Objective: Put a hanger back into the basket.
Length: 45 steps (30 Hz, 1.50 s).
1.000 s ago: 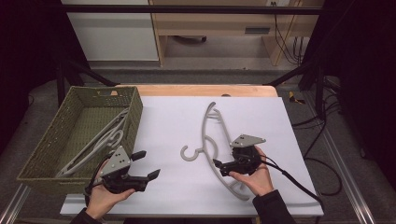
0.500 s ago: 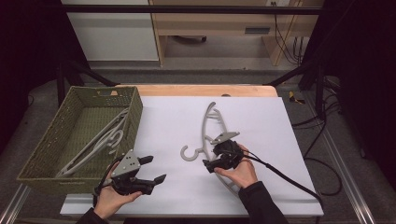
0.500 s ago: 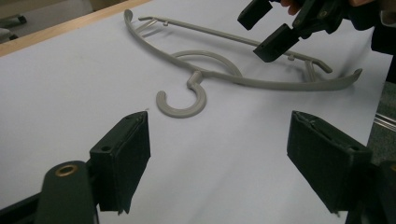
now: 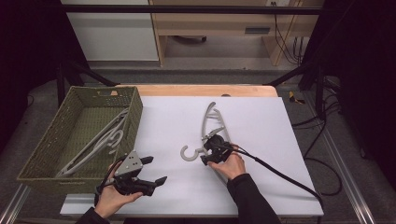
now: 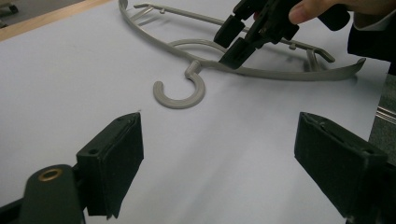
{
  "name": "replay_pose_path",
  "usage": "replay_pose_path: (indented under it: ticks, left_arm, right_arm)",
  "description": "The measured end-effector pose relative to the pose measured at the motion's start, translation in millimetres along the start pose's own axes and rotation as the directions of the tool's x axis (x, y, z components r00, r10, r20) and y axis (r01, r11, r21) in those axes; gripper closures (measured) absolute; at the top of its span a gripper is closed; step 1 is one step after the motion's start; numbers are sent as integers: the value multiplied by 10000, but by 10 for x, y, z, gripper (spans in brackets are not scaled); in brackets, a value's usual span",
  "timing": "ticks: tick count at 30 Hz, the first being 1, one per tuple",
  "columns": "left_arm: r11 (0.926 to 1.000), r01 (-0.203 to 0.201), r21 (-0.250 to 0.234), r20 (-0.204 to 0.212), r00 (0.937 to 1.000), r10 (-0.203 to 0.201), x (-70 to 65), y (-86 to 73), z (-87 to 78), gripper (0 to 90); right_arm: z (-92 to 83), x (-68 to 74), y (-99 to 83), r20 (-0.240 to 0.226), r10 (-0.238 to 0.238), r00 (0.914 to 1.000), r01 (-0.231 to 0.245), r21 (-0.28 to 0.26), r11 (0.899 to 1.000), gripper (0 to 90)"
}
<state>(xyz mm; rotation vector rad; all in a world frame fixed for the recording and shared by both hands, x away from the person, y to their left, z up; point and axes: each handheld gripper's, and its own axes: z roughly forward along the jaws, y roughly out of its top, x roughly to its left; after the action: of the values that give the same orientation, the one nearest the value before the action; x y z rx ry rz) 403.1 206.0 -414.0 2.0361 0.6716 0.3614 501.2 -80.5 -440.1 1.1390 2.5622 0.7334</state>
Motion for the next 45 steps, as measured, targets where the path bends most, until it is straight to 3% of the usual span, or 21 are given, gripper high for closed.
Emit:
replay_pose_path:
  ticks: [6, 7, 16, 17, 23, 30, 34, 39, 42, 45]
  left_arm:
    - [10000, -6, 9, -35, 10000, 6, 1, 1, -7, 157]
    - [10000, -6, 9, -35, 10000, 6, 1, 1, -7, 158]
    - [10000, -27, 46, -20, 10000, 27, -4, -3, -9, 159]
    - [10000, -24, 50, -11, 10000, 24, -10, -4, -4, 159]
    - [9999, -82, 75, 0, 10000, 82, -23, -7, -1, 160]
    - [9999, -84, 100, -13, 10000, 84, -23, -11, -6, 161]
    - [9998, -123, 127, -7, 9999, 123, -27, -11, -5, 161]
    - [9998, -121, 148, 12, 9999, 121, -26, -14, -7, 161]
    - [9997, -143, 207, 41, 9999, 143, -28, -15, -1, 161]
    - [9997, -152, 207, 53, 9999, 151, -25, -15, -5, 161]
  right_arm:
    - [130, -21, 9, 315, 47, 9995, -60, 402, 9992, 542]
    - [147, -34, 4, 403, -134, 9991, 118, 399, 9991, 561]
    - [207, -52, 24, 135, 591, 9982, -599, 753, 9954, 682]
    - [213, -72, 22, 113, 459, 9989, -465, 707, 9964, 685]
    - [209, -74, 45, 43, 962, 9953, -962, 878, 9915, 735]
    - [195, -105, 53, 75, 1092, 9940, -1093, 1141, 9874, 803]
    - [178, -108, 43, -62, 609, 9981, -596, 1312, 9896, 831]
    - [144, -69, -13, -592, -118, 9982, 197, 1337, 9908, 829]
    - [135, -44, -34, -531, -296, 9981, 360, 1235, 9917, 816]
    - [108, -44, -40, -463, -533, 9975, 583, 1131, 9919, 746]
